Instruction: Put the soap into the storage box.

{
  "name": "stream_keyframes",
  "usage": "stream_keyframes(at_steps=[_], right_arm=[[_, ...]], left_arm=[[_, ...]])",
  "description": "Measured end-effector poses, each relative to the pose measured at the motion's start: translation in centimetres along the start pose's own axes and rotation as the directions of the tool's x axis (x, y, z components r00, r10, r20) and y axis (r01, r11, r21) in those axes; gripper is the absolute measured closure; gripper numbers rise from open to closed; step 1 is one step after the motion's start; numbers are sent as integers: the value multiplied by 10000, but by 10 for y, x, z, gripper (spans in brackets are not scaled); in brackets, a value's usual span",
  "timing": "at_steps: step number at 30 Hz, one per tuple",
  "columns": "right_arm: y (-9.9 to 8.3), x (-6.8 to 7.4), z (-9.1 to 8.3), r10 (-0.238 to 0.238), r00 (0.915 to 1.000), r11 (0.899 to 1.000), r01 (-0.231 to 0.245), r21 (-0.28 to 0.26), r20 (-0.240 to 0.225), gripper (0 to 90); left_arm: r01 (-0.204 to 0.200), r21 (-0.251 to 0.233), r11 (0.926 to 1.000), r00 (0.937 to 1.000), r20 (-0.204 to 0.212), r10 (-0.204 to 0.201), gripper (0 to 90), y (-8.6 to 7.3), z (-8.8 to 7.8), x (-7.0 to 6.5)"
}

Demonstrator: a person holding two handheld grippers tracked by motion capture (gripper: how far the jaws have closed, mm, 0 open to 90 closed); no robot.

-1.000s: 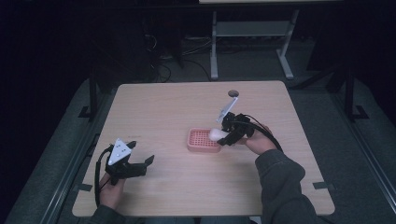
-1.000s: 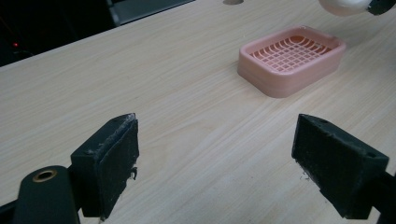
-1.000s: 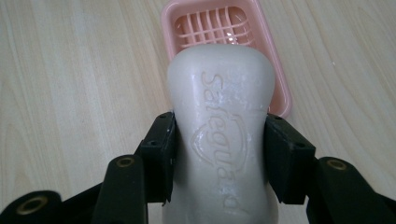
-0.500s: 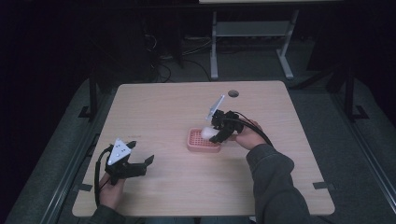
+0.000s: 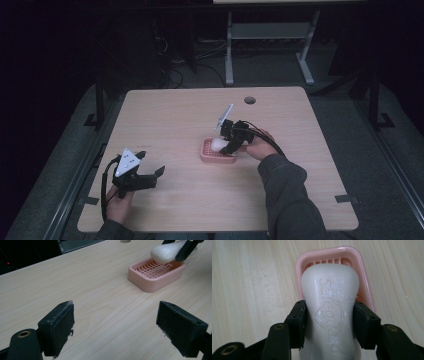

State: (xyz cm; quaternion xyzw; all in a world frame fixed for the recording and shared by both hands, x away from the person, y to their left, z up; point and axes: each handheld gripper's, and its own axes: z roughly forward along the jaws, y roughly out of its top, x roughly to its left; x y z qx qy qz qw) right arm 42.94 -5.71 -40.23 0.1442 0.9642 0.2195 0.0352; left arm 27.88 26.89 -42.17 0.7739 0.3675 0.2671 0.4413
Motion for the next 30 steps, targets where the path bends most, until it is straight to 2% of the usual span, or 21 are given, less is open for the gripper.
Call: stream_keyframes(at_steps=[6, 17, 21, 30], right_arm=[[6, 1, 6, -6, 10000, 10000, 6, 3, 20, 488], [10, -6, 22, 165, 9998, 9998, -164, 115, -71, 488], [11, -6, 29, 119, 9999, 9995, -118, 298, -37, 488], [13, -8, 35, 91, 10000, 9995, -90, 317, -18, 487]], left_arm=[[-16, -8, 10000, 10000, -22, 16, 146, 0, 0, 0], [-35, -10, 10000, 10000, -26, 35, 146, 0, 0, 0], [-33, -28, 10000, 10000, -20, 33, 146, 0, 0, 0], [-32, -8, 10000, 10000, -23, 32, 146, 1, 0, 0]])
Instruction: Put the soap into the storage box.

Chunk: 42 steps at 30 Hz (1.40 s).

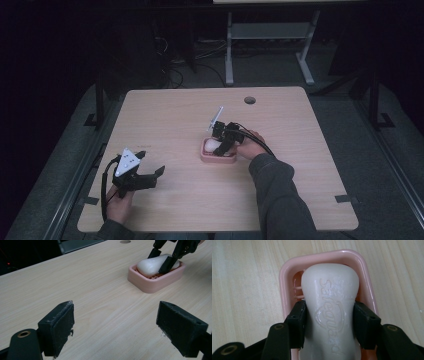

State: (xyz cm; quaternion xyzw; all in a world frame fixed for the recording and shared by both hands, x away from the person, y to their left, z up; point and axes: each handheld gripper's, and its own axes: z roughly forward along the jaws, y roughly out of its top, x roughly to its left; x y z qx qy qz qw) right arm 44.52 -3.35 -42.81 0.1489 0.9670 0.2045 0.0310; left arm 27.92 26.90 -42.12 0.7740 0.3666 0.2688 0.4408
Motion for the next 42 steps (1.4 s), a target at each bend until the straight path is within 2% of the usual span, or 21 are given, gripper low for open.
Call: stream_keyframes(at_steps=[19, 32, 42], right_arm=[[-1, -1, 0, 241, 9997, 9997, -241, -58, -53, 472], [-4, 2, -19, 392, 9992, 9980, -386, -492, 110, 428], [-8, 6, -31, 547, 9985, 9962, -542, -684, 52, 406]], left_arm=[[-18, 1, 10000, 10000, 23, 18, 146, 0, 0, 0], [-57, 26, 10000, 10000, 46, 57, 146, 0, 1, -1], [-46, 5, 10000, 10000, 52, 46, 146, 0, 1, -2]])
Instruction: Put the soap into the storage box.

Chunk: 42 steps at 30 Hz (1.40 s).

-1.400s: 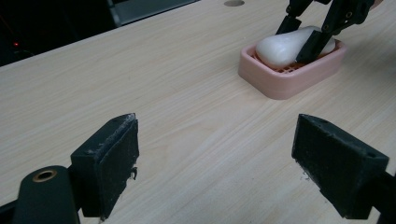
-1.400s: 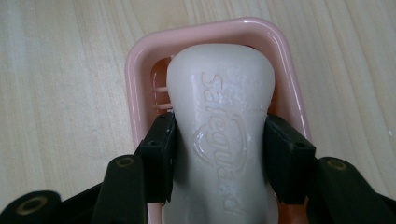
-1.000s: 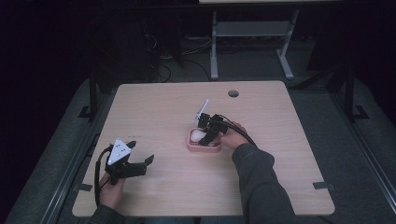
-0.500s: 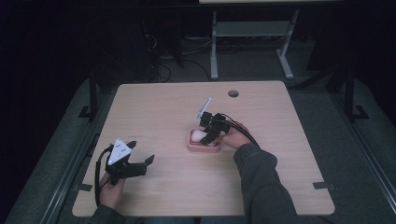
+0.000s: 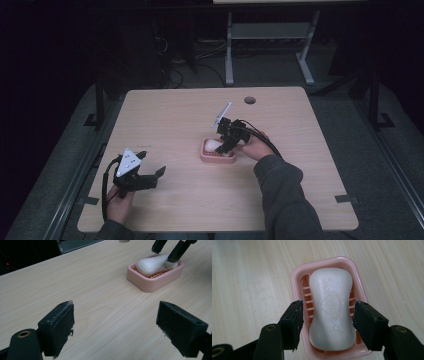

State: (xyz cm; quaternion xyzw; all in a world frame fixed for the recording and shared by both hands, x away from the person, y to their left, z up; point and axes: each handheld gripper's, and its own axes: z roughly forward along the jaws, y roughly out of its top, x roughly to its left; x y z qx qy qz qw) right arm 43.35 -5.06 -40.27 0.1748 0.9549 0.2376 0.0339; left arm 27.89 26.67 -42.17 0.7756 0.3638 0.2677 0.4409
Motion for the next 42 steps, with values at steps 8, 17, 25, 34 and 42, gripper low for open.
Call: stream_keyframes(at_steps=[8, 17, 25, 34, 42], right_arm=[[-7, 7, -9, 40, 9999, 9995, -35, -322, 158, 387], [-16, 8, -14, 258, 9995, 9990, -251, -376, 190, 383], [-24, 11, -29, 416, 9986, 9983, -403, -412, 313, 366], [-43, 14, -43, 672, 9967, 9950, -636, -772, 453, 361], [-53, 17, -54, 837, 9949, 9941, -795, -734, 562, 341]], left_arm=[[-21, 48, 10000, 10000, 30, 21, 146, 0, 0, 0], [-90, 97, 9999, 9999, 82, 90, 146, 0, 0, -1], [-52, 46, 10000, 10000, 48, 52, 146, 0, 0, 0], [-58, 109, 9999, 10000, 58, 58, 146, 0, 0, -1], [-49, 62, 10000, 10000, 43, 49, 146, -1, 0, -1]])
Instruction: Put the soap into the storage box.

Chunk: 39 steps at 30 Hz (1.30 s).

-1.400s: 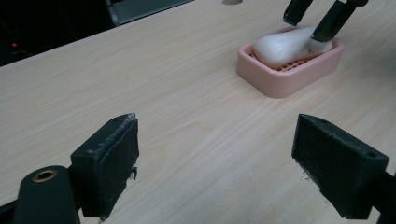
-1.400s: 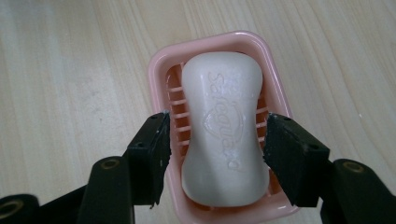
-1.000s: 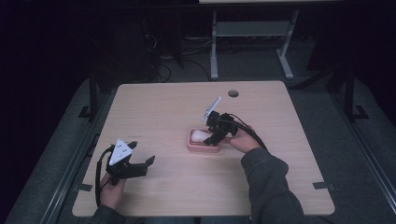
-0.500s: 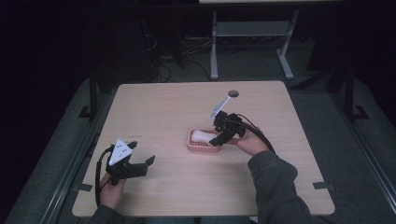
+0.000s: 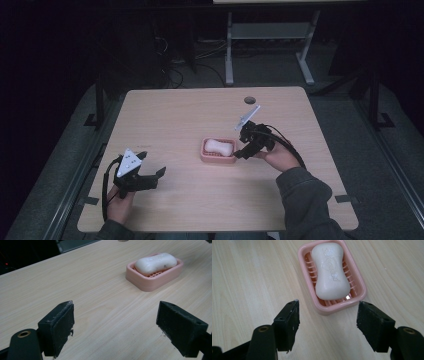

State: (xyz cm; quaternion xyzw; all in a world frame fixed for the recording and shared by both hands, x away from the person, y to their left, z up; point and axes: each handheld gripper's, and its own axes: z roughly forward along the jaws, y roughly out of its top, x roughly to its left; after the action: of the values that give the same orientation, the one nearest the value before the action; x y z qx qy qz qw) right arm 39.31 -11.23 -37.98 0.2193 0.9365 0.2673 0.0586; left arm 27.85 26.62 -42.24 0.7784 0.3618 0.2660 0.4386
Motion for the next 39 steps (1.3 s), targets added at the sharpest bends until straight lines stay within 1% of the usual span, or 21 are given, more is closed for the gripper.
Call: stream_keyframes(at_steps=[2, 6, 8, 11, 12, 16, 20, 22, 24, 25, 27, 28, 30, 32, 33, 38, 39], right_arm=[[-1, 1, -3, 17, 10000, 10000, -18, -65, -51, 340], [-5, 2, -7, 63, 10000, 10000, -63, -60, 36, 335], [-9, 3, -8, 107, 9999, 9998, -106, -172, 18, 335], [-16, 4, -9, 201, 9998, 9997, -201, -169, 34, 335], [-22, 4, -10, 297, 9996, 9994, -297, -192, 15, 335], [-28, 4, -11, 383, 9993, 9991, -382, -193, 52, 335], [-36, 4, -15, 552, 9985, 9980, -550, -316, 63, 335], [-40, 5, -16, 645, 9979, 9978, -645, -182, 31, 335], [-44, 6, -18, 615, 9980, 9977, -610, -310, 159, 339], [-47, 7, -18, 625, 9979, 9975, -620, -336, 150, 339], [-52, 7, -20, 777, 9968, 9964, -770, -349, 203, 339], [-56, 7, -21, 847, 9963, 9956, -840, -417, 159, 339], [-63, 7, -23, 989, 9949, 9944, -981, -380, 194, 339], [-66, 7, -23, 1045, 9943, 9939, -1036, -377, 215, 338], [-69, 7, -24, 1174, 9929, 9924, -1166, -391, 207, 338], [-85, 7, -27, 1445, 9893, 9884, -1433, -503, 208, 339], [-90, 6, -28, 1516, 9881, 9873, -1501, -523, 245, 338]], left_arm=[[-1, -7, 10000, 10000, 6, 1, 146, 0, 0, 0], [-1, -15, 10000, 10000, 8, 1, 146, 0, 0, 0], [0, -33, 10000, 10000, 2, 0, 146, 0, 0, 0], [14, -70, 10000, 10000, -15, -14, 146, 0, 0, 0], [31, -63, 10000, 10000, 6, -31, 146, 0, 0, 0], [-4, -40, 10000, 10000, 8, 4, 146, 0, 0, 0], [8, -43, 10000, 10000, 7, -8, 146, -1, 1, 0], [-3, -34, 10000, 10000, 7, 3, 146, -1, 1, 0], [8, -48, 10000, 10000, -8, -8, 146, -1, 1, 0], [28, -62, 10000, 10000, -8, -28, 146, -1, 1, 0], [0, -35, 10000, 10000, -2, 0, 146, -1, 1, 0], [-5, -30, 10000, 10000, -4, 5, 146, -1, 1, 0], [-16, -20, 10000, 10000, 1, 16, 146, -1, 1, 0], [-11, -29, 10000, 10000, -1, 11, 146, -1, 1, 0], [-16, -21, 10000, 10000, -2, 16, 146, -1, 1, 0], [10, 14, 10000, 10000, 10, -10, 146, -1, 2, 0], [6, 20, 10000, 10000, 12, -6, 146, -1, 2, 0]])
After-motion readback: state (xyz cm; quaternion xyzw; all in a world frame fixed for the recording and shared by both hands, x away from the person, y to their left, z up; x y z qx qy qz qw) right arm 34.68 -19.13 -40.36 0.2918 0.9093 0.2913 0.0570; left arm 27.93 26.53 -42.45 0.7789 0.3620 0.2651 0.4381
